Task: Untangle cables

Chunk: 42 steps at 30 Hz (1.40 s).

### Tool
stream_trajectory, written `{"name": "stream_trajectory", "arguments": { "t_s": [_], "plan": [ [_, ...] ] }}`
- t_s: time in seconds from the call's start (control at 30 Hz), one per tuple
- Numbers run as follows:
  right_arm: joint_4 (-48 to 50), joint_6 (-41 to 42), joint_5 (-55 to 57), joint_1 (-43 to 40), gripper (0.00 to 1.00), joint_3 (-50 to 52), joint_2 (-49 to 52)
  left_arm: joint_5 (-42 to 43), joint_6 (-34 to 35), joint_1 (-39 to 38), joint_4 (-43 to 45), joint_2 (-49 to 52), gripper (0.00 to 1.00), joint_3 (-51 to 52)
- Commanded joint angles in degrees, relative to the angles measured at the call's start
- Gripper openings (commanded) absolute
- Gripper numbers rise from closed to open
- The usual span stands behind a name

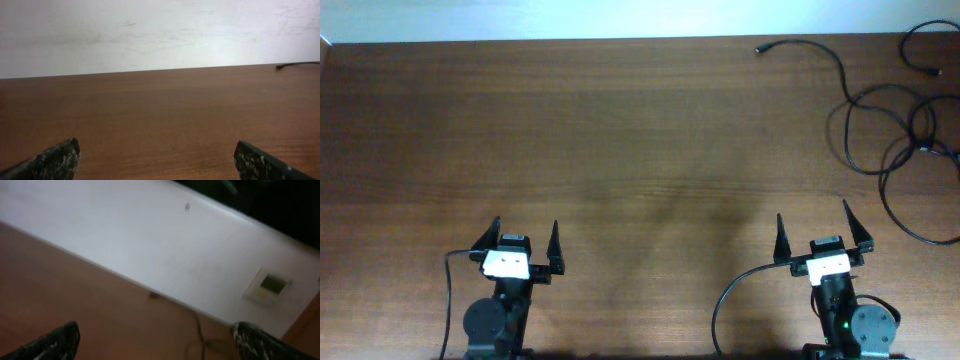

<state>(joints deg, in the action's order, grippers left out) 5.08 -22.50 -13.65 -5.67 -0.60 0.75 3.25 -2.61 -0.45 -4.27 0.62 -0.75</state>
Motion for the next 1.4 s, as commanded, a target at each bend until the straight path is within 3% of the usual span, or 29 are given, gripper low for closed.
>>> {"name": "stream_trajectory", "arguments": {
  "t_s": [0.0,0.63,0.77,1.37],
  "plan": [
    [-6.40,0.46,-1.20,-0.31,0.99,0.28,-0.57,0.85,-0.68,0.31,-0.15,-0.22,0.99,0.20],
    [-8.59,3.74,1.29,-0.37,0.99,0.28,-0.57,0.85,-0.68,0.31,-0.15,-0.22,0.99,0.20],
    [-9.62,22.99,14.08,-0.37,0.99,0.28,-0.57,0.85,-0.68,0.31,-0.15,-0.22,0.99,0.20],
    [-9.60,25.99,16.26,-0.35,0.99,0.28,-0.57,0.85,-0.68,0.31,-0.15,-0.22,0.99,0.20]
  ]
}}
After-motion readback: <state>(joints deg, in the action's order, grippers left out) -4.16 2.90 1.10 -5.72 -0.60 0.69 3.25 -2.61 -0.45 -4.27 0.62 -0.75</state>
